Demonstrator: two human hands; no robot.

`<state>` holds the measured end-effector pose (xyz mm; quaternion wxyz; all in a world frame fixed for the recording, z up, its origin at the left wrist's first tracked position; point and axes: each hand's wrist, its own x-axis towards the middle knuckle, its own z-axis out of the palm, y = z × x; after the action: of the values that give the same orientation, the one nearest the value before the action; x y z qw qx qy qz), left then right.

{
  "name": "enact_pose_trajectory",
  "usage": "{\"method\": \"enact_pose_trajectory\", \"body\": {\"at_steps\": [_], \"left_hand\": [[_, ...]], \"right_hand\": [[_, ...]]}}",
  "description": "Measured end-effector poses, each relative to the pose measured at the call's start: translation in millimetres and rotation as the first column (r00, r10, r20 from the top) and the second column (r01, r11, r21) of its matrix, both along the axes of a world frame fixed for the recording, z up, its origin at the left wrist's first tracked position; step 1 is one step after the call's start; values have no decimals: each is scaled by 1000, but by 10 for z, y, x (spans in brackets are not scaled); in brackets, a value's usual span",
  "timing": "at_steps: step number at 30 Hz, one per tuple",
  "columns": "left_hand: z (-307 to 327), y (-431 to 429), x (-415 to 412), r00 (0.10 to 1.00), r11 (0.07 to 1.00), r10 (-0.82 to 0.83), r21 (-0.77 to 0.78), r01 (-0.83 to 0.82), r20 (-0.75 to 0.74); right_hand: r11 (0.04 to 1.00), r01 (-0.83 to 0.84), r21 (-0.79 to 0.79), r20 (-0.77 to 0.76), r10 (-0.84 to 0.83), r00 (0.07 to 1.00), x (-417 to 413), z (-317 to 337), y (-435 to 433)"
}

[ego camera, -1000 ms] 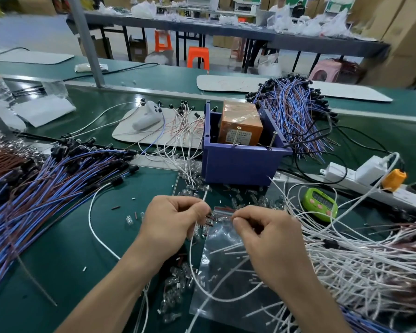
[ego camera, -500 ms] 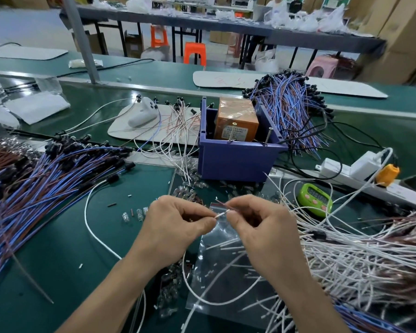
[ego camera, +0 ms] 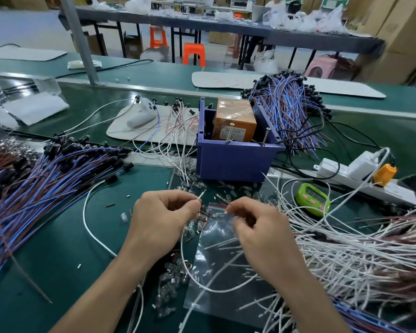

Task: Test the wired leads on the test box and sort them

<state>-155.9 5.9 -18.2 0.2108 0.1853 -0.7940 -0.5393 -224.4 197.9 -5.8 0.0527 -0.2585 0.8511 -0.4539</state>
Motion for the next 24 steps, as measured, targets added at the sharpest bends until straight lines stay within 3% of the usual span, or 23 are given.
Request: {"method": "enact_pose_trajectory", "body": {"at_steps": [3, 6, 14, 18, 19, 21, 24], "left_hand": [[12, 26, -9, 1000, 985, -10, 174, 14, -25], [49, 80, 1, 991, 952, -117, 278, 132, -71], [-23, 96, -5, 976, 967, -210, 135, 215, -52], [-58, 61, -25, 985, 977, -159, 136, 166, -60], [-70, 46, -27, 988, 978, -142, 142, 150, -64], [-84, 33, -33, 989, 980, -128, 146, 137, -67], [-68, 45, -47, 989, 975, -124, 173, 137, -85]], "right_hand": [[999, -37, 40, -16, 38, 999, 12, -1, -4], [998, -29, 59, -55, 33, 998, 50, 0, -27], [984, -49, 170, -171, 79, 982, 86, 74, -29], [968, 183, 172, -238, -139, 961, 45, 258, 154], [935, 295, 198, -251, -243, 937, -3, 317, 264], [789, 463, 403, -242, -397, 886, -79, 416, 519], [593, 437, 677, -170, -452, 876, -107, 429, 717]]}}
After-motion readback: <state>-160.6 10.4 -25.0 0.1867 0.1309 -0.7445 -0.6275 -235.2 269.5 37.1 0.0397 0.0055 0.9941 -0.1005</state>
